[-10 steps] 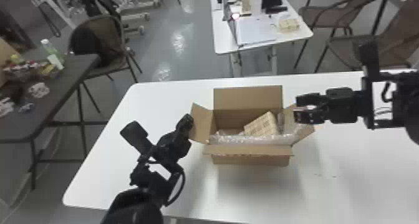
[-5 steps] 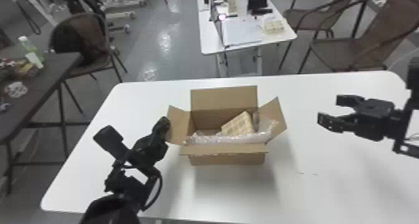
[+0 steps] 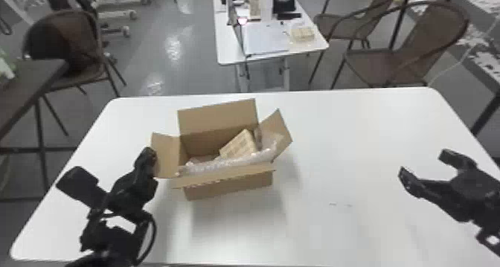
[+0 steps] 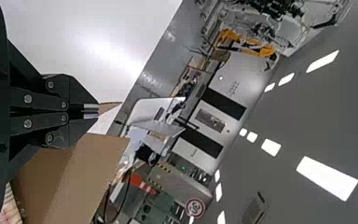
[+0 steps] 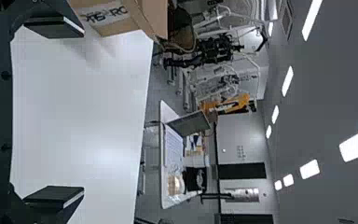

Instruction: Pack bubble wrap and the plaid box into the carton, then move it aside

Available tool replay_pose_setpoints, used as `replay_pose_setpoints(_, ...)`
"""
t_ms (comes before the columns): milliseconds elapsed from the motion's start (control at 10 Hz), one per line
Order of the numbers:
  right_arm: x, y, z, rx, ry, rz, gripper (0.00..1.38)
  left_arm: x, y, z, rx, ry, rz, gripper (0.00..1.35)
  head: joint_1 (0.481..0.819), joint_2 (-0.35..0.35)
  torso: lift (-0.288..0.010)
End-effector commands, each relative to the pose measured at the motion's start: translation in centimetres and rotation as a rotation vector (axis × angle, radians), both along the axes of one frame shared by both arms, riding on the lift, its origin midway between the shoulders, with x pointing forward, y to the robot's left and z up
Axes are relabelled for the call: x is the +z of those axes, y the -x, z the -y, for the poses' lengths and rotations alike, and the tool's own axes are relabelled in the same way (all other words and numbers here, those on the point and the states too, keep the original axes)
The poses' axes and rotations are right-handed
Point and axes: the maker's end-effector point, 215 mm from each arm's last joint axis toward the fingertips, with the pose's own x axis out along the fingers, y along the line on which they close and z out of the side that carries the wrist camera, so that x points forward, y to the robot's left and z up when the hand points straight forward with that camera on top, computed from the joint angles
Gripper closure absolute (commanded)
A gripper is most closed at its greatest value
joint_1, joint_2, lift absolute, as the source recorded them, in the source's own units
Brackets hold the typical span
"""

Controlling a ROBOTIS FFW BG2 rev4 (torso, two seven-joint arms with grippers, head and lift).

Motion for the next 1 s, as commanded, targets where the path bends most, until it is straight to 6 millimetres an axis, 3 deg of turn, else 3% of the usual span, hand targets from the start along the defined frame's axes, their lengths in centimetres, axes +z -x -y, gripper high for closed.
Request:
replay_pose_setpoints(0, -1.2, 1.9, 2.0, -0.059, 0.032, 0.025, 0.11, 0.0, 0.8, -2.1, 0.066, -0.005, 0.01, 1.21, 0.695, 0.125, -0.102)
replay_pose_setpoints(400, -6.8, 5.8, 4.7, -0.14, 0.033, -0.041, 0.11, 0.2, 4.1, -10.7, 0.312, -0.06, 0.034, 1.21, 0.695, 0.161, -0.102)
replay_pose_setpoints(700, -7.0, 5.3, 3.9, -0.128, 0.018, -0.05, 0.11, 0.8, 7.4, -16.4, 0.611, -0.056, 0.077, 1.21, 0.695, 0.256, -0.102)
replay_pose_setpoints(900, -7.0, 5.0, 3.4, -0.118, 0.008, -0.056, 0.11, 1.4, 10.5, -18.5, 0.821, -0.06, 0.079, 1.21, 0.695, 0.306, -0.102)
